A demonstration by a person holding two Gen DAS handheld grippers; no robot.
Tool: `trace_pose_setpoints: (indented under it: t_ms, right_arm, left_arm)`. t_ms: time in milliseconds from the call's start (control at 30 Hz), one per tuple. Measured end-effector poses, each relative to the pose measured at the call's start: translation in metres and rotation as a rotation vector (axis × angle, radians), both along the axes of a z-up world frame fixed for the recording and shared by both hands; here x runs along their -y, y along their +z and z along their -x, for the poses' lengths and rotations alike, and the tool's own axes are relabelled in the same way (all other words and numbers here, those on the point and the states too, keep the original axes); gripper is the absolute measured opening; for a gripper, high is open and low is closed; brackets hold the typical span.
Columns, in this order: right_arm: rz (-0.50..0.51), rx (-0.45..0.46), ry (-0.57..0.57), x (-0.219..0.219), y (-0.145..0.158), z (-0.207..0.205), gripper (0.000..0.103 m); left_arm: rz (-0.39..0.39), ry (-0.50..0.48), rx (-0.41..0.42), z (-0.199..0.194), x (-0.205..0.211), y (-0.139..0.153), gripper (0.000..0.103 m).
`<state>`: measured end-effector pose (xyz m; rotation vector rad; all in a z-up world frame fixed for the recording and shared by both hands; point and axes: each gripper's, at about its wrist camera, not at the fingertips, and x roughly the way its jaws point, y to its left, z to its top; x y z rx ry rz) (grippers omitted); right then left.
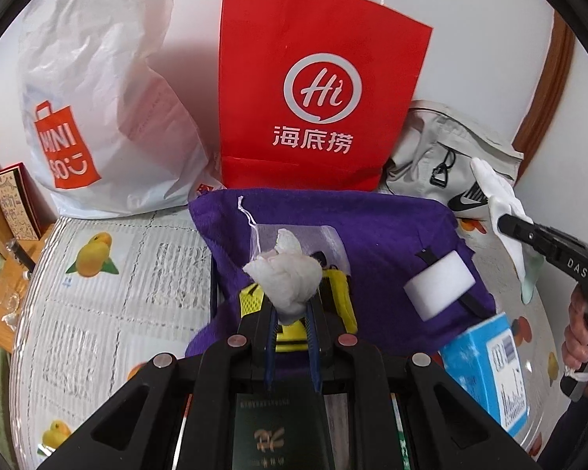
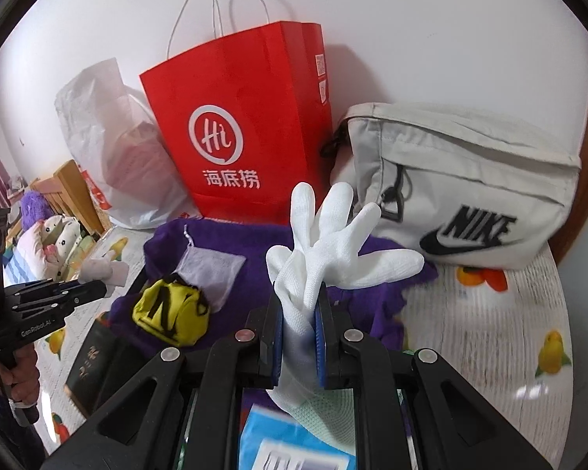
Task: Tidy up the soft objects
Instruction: 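Carry the tissue with the left gripper onto the purple towel while the right gripper carries the glove there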
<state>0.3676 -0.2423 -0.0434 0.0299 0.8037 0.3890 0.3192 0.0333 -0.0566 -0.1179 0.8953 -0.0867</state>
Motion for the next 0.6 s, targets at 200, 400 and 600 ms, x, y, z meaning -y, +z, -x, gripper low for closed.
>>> trace_pose_setpoints:
  t_ms: [200,400,600]
  right_arm:
    - [0.028,-0.026,0.031,-0.007,-0.013,-0.034,0.013]
    - [0.022,-0.111,0.044,-0.009,-0.04,-0.057,0.013]
    - [0.028,-0.158,0.061,-0.014,-0.059,-0.065,0.014]
  left_arm:
    - [0.008,-0.004,-0.026,-0.024,0.002,-0.011,0.013]
    - [0.014,-0.009,-0.065,-0.047,0.005,-0.025,0.013]
    - [0.036,-0.019,-0.093,-0.064,0.009,-0.034,0.013]
